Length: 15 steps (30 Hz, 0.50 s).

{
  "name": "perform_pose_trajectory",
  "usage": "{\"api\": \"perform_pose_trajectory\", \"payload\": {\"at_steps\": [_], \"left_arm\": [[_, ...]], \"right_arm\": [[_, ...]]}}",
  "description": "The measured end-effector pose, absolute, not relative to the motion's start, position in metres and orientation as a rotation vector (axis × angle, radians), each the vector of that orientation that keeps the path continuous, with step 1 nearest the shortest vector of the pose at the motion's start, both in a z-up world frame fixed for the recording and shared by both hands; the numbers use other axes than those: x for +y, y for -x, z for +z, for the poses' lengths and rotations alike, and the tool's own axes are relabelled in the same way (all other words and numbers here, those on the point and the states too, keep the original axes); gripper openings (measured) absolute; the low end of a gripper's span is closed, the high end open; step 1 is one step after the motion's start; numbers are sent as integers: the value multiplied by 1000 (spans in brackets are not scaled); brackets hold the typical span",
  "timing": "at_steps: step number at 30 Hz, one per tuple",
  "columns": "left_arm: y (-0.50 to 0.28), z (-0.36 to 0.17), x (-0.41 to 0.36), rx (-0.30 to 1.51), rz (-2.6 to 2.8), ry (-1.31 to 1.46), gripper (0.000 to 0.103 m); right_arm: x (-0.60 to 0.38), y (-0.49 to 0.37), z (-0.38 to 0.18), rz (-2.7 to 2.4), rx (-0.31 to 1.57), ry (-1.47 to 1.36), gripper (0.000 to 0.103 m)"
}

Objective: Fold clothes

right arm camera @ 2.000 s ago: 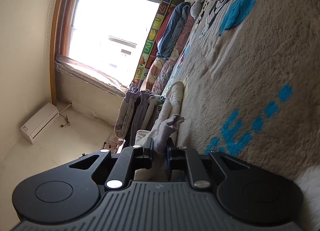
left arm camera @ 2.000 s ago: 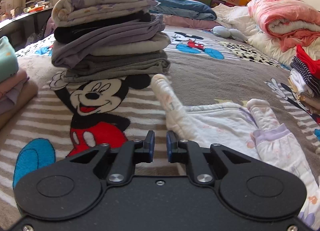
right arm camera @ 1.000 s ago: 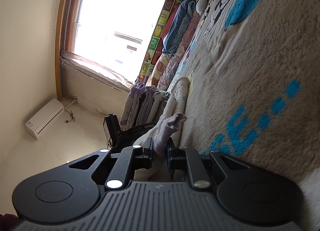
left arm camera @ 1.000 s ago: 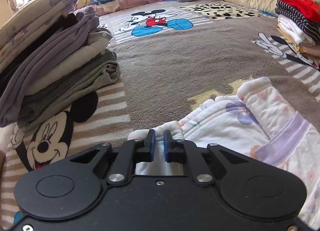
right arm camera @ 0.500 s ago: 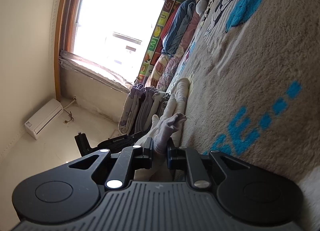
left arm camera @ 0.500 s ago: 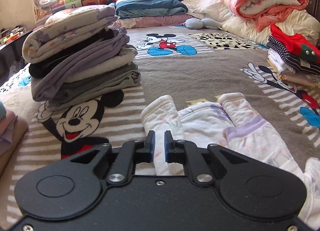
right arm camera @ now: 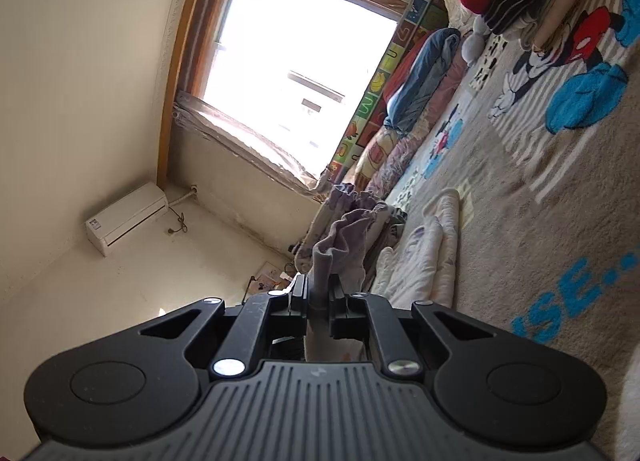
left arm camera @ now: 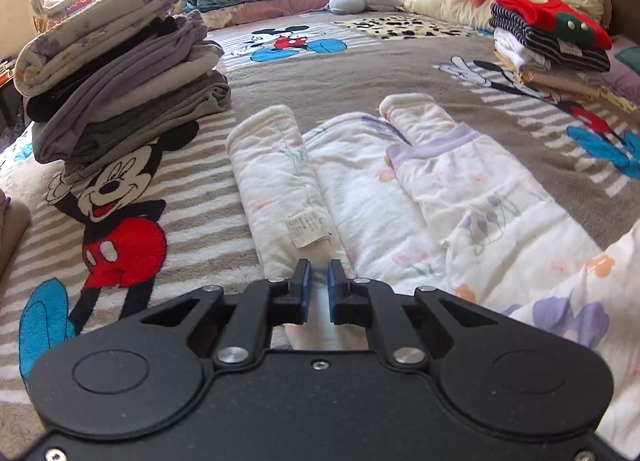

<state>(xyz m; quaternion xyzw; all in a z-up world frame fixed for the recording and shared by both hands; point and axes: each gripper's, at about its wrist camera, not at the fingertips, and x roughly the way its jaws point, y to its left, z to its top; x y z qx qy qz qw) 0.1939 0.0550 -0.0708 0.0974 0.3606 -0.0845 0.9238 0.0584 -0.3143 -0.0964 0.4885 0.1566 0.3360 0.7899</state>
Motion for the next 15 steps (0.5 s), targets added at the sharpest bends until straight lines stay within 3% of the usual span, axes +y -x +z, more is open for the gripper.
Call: {"api": "perform_pose_trajectory", "payload": {"at_steps": [6,15], "left_arm": [[-192,-48,70,690,-191,-80,5],[-248,-50,94,684,-87,51,5]], "right_arm": [[-319,-64,-151,504,503,-1142,11],[-303,-64,-164,518,485,-1024,11]]}}
